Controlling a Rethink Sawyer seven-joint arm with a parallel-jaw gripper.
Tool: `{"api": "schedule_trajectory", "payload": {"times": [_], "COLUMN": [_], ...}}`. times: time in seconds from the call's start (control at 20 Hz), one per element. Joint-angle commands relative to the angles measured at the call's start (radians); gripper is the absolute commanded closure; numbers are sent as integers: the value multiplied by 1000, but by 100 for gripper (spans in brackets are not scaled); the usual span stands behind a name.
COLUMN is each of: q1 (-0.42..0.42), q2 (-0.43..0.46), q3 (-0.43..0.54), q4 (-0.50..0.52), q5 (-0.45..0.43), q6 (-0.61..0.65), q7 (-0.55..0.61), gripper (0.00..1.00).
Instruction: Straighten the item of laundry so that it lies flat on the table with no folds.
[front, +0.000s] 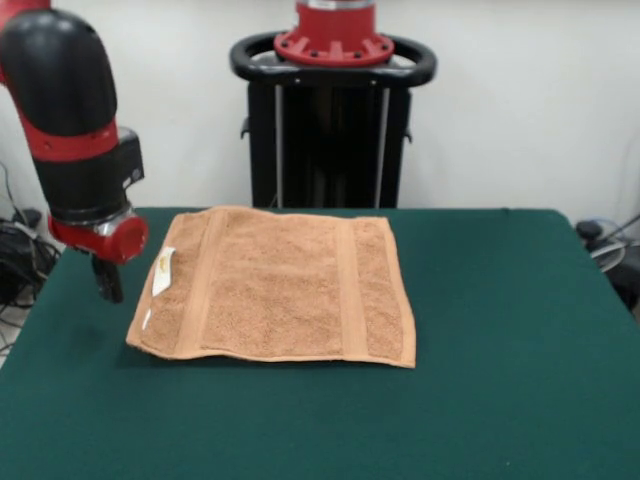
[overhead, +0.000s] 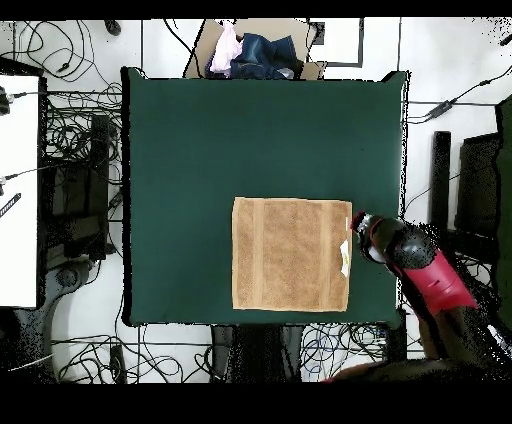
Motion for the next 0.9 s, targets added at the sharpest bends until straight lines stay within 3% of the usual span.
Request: {"api": "schedule_trajectory", "payload": {"times": [0.05, 0.6, 0.7, 0.9], "q1": [-21, -23, -44, 2], "q2": [103, 150, 108, -29], "q3": [92, 118, 134, 100], "q4": [18, 21, 48, 112], "q5": [32, 39, 49, 73], "q6": [-101, -196, -134, 13], "q7": [218, 244, 231, 241], "gripper": [100, 100, 100, 100]}}
